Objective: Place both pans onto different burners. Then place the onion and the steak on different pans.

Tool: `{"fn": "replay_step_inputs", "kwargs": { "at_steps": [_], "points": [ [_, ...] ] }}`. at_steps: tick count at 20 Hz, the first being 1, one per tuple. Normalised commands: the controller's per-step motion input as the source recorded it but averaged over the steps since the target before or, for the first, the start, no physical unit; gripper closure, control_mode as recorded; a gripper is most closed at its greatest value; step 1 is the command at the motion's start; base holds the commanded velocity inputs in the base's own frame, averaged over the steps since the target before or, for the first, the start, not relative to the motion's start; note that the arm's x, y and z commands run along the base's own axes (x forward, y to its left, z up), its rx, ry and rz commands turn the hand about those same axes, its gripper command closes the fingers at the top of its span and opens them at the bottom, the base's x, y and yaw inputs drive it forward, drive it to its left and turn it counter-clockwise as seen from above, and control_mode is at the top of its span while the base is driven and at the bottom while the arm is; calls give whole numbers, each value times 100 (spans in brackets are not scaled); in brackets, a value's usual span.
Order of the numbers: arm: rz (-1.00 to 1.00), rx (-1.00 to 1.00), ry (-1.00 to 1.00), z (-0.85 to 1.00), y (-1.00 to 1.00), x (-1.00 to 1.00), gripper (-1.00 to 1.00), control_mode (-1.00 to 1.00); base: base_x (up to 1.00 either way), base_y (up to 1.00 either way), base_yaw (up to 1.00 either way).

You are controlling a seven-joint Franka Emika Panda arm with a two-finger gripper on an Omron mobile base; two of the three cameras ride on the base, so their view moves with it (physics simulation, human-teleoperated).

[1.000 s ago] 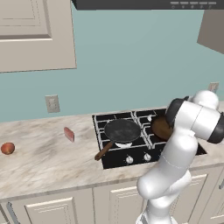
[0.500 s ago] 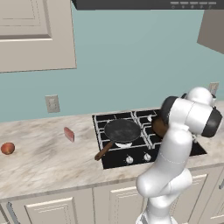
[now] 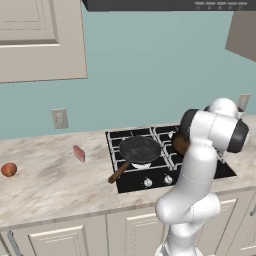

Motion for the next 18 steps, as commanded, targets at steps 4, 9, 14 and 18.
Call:
{"fn": "replay_step_inputs", "kwargs": {
  "at_steps": [4, 9, 14, 18],
  "points": [
    [0, 0, 0, -14, 2, 5, 100, -100, 0, 0, 0],
    [0, 0, 0, -11, 0, 2, 100, -100, 0, 0, 0],
    [0, 0, 0, -8, 0, 2, 100, -100, 0, 0, 0],
    [0, 0, 0, -7, 0, 3, -100, -100, 0, 0, 0]
  ]
}}
